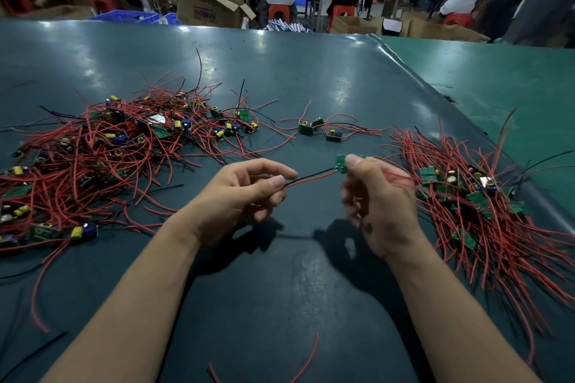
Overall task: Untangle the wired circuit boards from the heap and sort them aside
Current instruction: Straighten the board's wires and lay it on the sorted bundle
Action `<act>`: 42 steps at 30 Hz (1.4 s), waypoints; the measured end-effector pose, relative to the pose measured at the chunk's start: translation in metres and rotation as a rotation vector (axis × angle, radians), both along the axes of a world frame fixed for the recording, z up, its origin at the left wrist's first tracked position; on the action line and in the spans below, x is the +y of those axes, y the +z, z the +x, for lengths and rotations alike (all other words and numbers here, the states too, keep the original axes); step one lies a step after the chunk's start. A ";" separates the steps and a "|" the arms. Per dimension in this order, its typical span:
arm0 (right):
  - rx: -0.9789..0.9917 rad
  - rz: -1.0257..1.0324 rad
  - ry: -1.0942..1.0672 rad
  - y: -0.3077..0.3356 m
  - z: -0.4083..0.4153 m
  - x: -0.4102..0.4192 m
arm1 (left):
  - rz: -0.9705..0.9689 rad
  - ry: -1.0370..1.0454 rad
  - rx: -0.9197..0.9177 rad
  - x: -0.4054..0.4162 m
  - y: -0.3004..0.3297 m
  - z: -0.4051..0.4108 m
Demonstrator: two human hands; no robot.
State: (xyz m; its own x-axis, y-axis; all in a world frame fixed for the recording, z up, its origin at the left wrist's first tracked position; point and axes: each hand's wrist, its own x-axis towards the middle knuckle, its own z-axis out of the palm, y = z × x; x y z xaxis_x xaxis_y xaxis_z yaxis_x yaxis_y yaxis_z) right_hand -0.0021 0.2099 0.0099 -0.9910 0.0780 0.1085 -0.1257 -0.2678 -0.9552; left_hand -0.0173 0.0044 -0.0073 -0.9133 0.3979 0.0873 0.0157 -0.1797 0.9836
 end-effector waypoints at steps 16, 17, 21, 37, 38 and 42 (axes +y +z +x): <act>-0.263 -0.359 -0.371 -0.004 -0.013 0.017 | -0.784 1.023 0.523 0.002 -0.013 -0.007; -0.262 -0.273 -0.345 -0.007 -0.013 0.014 | -0.887 1.018 0.585 0.000 -0.016 -0.008; -0.118 0.090 -0.286 -0.018 -0.012 -0.004 | -1.179 0.883 0.501 -0.008 -0.018 -0.018; 0.033 0.487 -0.191 -0.032 -0.011 -0.010 | -1.047 0.962 0.530 -0.001 -0.013 -0.016; 0.036 0.491 -0.190 -0.033 -0.012 -0.009 | -1.126 1.045 0.497 -0.006 -0.013 -0.017; 0.043 0.493 -0.178 -0.033 -0.013 -0.008 | -1.288 1.313 0.208 -0.032 -0.008 -0.017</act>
